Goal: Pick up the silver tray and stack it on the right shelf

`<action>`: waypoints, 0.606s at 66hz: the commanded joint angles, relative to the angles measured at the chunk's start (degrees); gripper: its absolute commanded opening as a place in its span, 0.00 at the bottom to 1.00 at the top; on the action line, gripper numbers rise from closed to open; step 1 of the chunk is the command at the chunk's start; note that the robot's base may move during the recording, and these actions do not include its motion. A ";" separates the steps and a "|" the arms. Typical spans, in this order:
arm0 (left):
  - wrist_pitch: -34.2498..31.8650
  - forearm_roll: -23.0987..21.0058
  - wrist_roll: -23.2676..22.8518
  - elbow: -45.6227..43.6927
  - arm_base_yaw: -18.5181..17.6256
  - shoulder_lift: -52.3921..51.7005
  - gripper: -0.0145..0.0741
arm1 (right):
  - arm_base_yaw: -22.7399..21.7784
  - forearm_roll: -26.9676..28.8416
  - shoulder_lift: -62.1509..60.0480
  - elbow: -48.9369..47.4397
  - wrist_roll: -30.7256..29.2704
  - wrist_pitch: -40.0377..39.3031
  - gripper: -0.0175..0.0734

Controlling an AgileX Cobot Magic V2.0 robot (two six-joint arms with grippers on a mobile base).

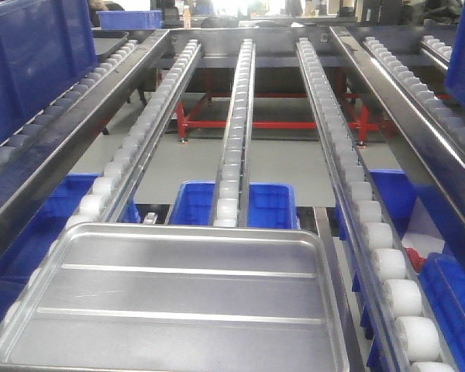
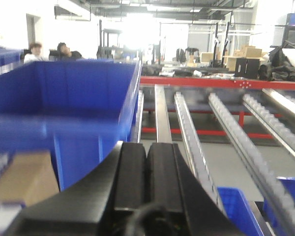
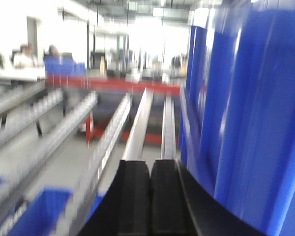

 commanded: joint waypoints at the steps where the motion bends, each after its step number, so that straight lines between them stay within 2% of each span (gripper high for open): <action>1: 2.14 0.90 -0.48 -8.83 -0.27 4.52 0.06 | 0.08 -0.25 1.44 -6.86 -0.44 -2.54 0.25; 10: 10.65 -0.14 -0.48 -18.04 -0.27 13.26 0.06 | 0.93 -0.25 5.88 -12.55 -0.39 -0.75 0.26; 17: 11.54 -0.36 -0.48 -20.53 -0.27 20.15 0.06 | 2.25 -0.25 8.95 -14.70 -0.39 -0.60 0.26; 22: 11.80 -2.42 -0.48 -20.87 -0.27 24.23 0.08 | 3.26 -0.25 10.51 -15.01 -0.39 0.08 0.26; 28: 11.92 -6.72 -0.48 -21.17 -0.27 28.48 0.26 | 4.82 -0.25 11.62 -15.01 -0.39 1.07 0.31; 34: 12.02 -11.82 -0.48 -21.30 -0.27 31.35 0.52 | 6.47 -0.25 12.06 -15.01 -0.39 1.58 0.44; 37: 12.65 -14.37 -0.48 -21.30 -0.27 32.26 0.57 | 7.23 -0.25 12.12 -15.01 -0.39 2.10 0.51; 40: 13.47 -15.73 -0.48 -21.30 -0.27 32.68 0.58 | 8.11 -0.25 12.38 -15.01 -0.39 2.82 0.57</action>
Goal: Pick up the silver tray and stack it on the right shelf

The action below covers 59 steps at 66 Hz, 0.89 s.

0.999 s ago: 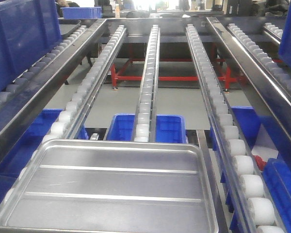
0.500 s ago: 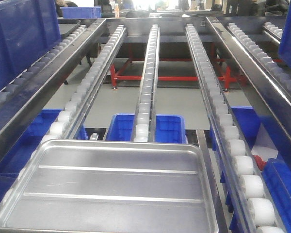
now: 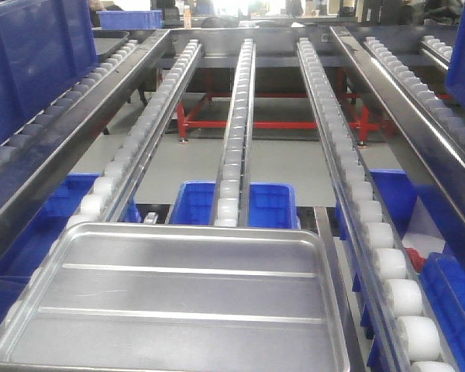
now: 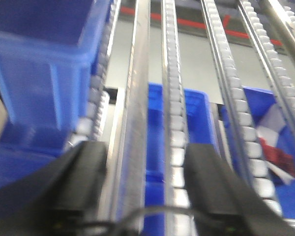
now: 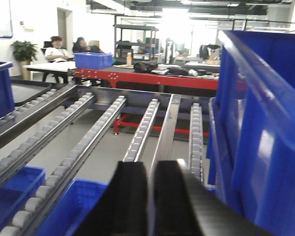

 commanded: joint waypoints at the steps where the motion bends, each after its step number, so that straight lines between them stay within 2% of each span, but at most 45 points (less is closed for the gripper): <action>1: -2.77 -4.68 -0.48 -2.22 -0.27 1.21 0.58 | 1.36 -0.25 1.60 -2.19 -0.39 -3.43 0.59; 6: 0.41 -5.41 -0.36 -2.57 -0.27 1.45 0.58 | 3.07 -0.24 2.86 -2.51 -0.39 -0.97 0.68; 9: 2.66 -5.30 0.33 -3.23 -1.83 1.45 0.58 | 4.80 -0.13 4.17 -3.23 -0.39 1.26 0.71; 16: 4.12 -5.44 0.59 -5.47 -9.69 2.35 0.58 | 9.42 4.33 8.71 -6.15 -0.39 6.26 0.72; 23: 10.92 -5.34 1.31 -9.41 -18.29 6.22 0.58 | 16.11 10.20 16.30 -11.05 -0.39 14.52 0.72; 27: 14.49 -4.39 1.31 -11.18 -21.87 9.01 0.58 | 19.97 11.87 21.38 -13.22 -0.39 17.52 0.72; 31: 15.65 -2.14 1.57 -11.85 -24.52 11.92 0.58 | 23.70 12.01 26.06 -14.00 -0.39 16.56 0.72; 38: 14.73 -1.34 1.60 -11.74 -25.33 16.37 0.58 | 26.47 12.75 33.24 -14.30 -0.10 13.13 0.72; 45: 15.97 -0.93 0.45 -12.15 -25.09 21.14 0.58 | 26.83 15.72 40.60 -18.32 0.43 19.14 0.72; 52: 20.17 1.75 -4.60 -14.07 -25.09 25.77 0.58 | 26.83 15.72 47.85 -23.51 1.55 27.08 0.72; 59: 25.28 8.34 -11.12 -17.10 -25.30 30.58 0.58 | 26.83 15.02 54.34 -28.28 6.55 31.05 0.72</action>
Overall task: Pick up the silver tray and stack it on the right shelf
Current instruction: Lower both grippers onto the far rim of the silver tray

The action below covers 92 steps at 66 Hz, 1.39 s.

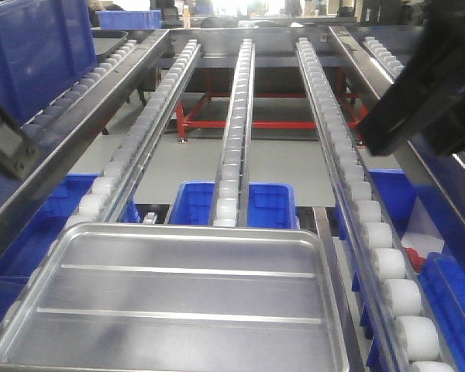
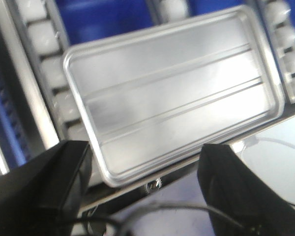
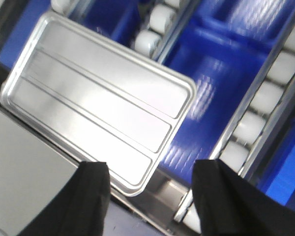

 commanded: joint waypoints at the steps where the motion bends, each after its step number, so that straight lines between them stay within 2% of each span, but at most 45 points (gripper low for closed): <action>1: 1.89 4.77 -6.04 -4.50 -0.53 2.65 0.58 | 0.11 -0.25 4.03 -5.26 3.79 0.21 0.72; 9: 5.19 11.78 -14.81 -7.94 -0.53 7.28 0.58 | 0.11 -6.42 10.46 -7.91 12.29 1.69 0.72; 21: 5.06 12.62 -19.73 -10.42 -0.94 12.83 0.58 | 1.58 -18.70 17.04 -9.28 27.53 3.69 0.72; 29: 3.94 13.36 -22.65 -10.42 -2.40 16.47 0.58 | 3.44 -21.57 19.41 -9.28 34.68 2.55 0.72; 36: 2.49 13.74 -23.97 -10.42 -3.83 19.25 0.58 | 5.12 -21.57 20.90 -9.28 35.99 0.56 0.72; 44: 0.78 16.32 -26.24 -10.42 -5.10 21.82 0.58 | 6.33 -21.57 23.13 -9.28 37.63 -0.18 0.72; 56: 0.51 20.48 -30.30 -10.42 -5.09 23.76 0.58 | 6.78 -21.23 25.67 -9.18 38.55 -1.52 0.72; 92: -4.95 20.85 -30.41 -10.42 -5.09 28.57 0.57 | 6.78 -21.23 30.80 -9.11 38.67 -4.28 0.72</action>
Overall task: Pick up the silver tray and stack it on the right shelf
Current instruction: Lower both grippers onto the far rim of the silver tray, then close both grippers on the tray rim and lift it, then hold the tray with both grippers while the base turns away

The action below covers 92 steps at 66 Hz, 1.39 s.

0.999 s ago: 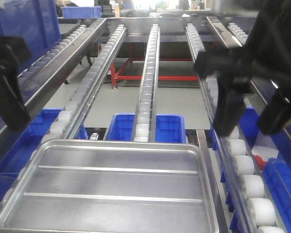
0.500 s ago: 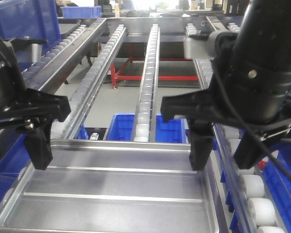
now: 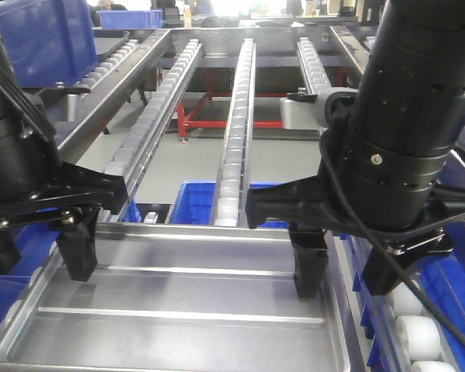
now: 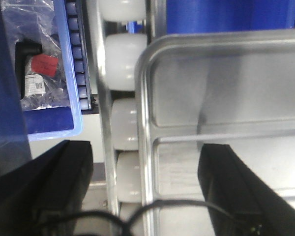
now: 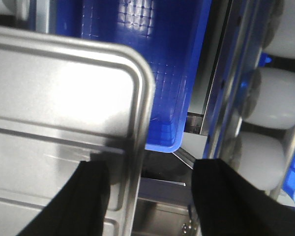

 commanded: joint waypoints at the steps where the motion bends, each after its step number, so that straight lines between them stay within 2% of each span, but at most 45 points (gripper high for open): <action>1: -2.03 0.43 -0.71 -1.62 -0.31 -1.17 0.56 | 0.08 -0.97 -1.10 -1.56 0.06 -1.81 0.71; 10: -2.18 0.43 -0.71 -1.62 -0.31 0.24 0.45 | 0.13 -0.97 0.41 -1.56 0.00 -1.76 0.62; 16: -2.18 0.30 -0.71 -1.62 -0.31 0.92 0.35 | 0.25 -0.97 0.47 -1.56 0.00 -1.63 0.48; 24: -2.18 0.19 -0.71 -1.62 -0.31 0.92 0.15 | 0.25 -1.02 0.47 -1.56 0.00 -1.36 0.25; 27: -2.18 0.19 -0.71 -1.62 -0.31 0.92 0.06 | 0.25 -1.02 0.47 -1.56 0.00 -1.42 0.25; 29: -2.18 0.19 -0.71 -1.62 -0.31 0.92 0.04 | 0.25 -1.02 0.47 -1.56 0.00 -1.36 0.26; 42: -2.06 0.31 -3.45 -1.62 -0.31 0.41 0.06 | 0.25 -1.21 -0.40 -1.63 0.00 -0.61 0.25; 49: -1.65 0.31 -3.43 -1.88 -0.31 -1.56 0.06 | 0.25 -1.58 -2.74 -1.75 0.00 0.19 0.25; 65: 4.57 0.21 -3.52 -6.12 -0.45 -9.35 0.06 | 0.25 -4.35 -10.87 -2.63 0.00 6.65 0.25; 78: 9.29 0.21 -4.85 -7.49 -2.50 -18.19 0.06 | 0.25 -4.49 -19.47 -2.65 0.00 13.12 0.25; 92: 17.41 0.21 -4.96 -7.49 -7.04 -24.14 0.06 | 1.61 -4.43 -29.30 -2.65 0.00 20.41 0.25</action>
